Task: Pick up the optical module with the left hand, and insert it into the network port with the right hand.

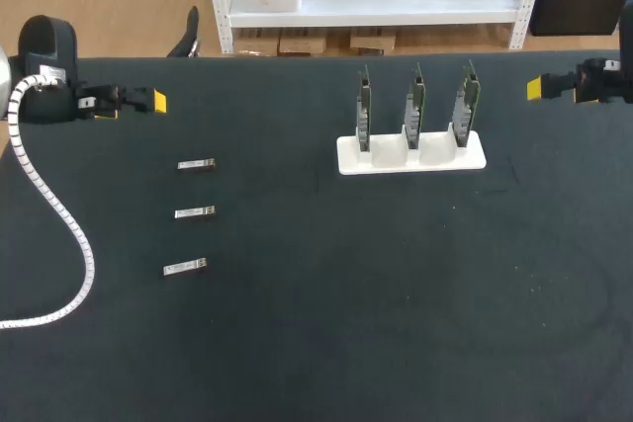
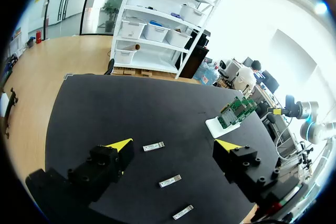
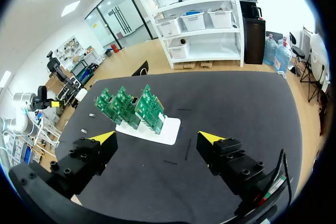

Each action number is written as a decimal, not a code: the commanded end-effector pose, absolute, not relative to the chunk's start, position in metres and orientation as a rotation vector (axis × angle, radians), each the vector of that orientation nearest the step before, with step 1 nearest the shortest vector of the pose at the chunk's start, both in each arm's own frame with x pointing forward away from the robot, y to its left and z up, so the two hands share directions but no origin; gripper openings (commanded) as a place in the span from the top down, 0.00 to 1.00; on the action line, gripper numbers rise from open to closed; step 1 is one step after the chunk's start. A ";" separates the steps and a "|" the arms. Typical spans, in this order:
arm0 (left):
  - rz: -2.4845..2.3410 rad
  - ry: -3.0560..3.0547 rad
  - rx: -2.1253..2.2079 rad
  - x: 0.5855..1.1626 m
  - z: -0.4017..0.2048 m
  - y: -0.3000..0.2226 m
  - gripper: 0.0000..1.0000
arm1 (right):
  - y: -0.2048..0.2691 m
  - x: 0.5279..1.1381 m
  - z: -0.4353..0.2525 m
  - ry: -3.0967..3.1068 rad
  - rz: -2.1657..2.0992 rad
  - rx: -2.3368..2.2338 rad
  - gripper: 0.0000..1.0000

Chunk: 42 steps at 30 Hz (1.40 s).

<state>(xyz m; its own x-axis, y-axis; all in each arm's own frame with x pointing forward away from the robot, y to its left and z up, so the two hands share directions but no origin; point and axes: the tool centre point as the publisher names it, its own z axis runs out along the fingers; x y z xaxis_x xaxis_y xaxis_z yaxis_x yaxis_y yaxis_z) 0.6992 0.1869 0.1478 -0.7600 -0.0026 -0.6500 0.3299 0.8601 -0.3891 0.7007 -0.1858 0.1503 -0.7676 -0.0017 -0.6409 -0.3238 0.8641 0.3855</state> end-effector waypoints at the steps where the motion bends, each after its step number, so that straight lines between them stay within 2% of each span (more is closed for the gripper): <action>1: -0.639 2.371 0.232 0.700 0.149 0.185 0.00 | -0.185 0.700 0.151 2.376 0.634 -0.231 0.00; 29: -0.639 2.371 0.232 0.700 0.149 0.185 0.00 | -0.185 0.700 0.151 2.376 0.634 -0.231 0.00; 36: -0.540 2.302 0.421 0.705 0.154 0.194 0.00 | -0.185 0.700 0.151 2.376 0.634 -0.231 0.00; 42: -0.282 2.301 0.861 0.719 0.140 0.196 0.00 | -0.185 0.700 0.151 2.376 0.634 -0.231 0.00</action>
<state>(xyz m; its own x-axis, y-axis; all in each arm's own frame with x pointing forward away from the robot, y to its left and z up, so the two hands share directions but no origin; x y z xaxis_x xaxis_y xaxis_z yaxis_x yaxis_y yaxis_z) 0.7045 0.1999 0.1440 -0.6244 0.2825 -0.7282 0.5382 0.8313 -0.1389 0.7007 -0.1859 0.1503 -0.7676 -0.0017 -0.6409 -0.3237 0.8641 0.3855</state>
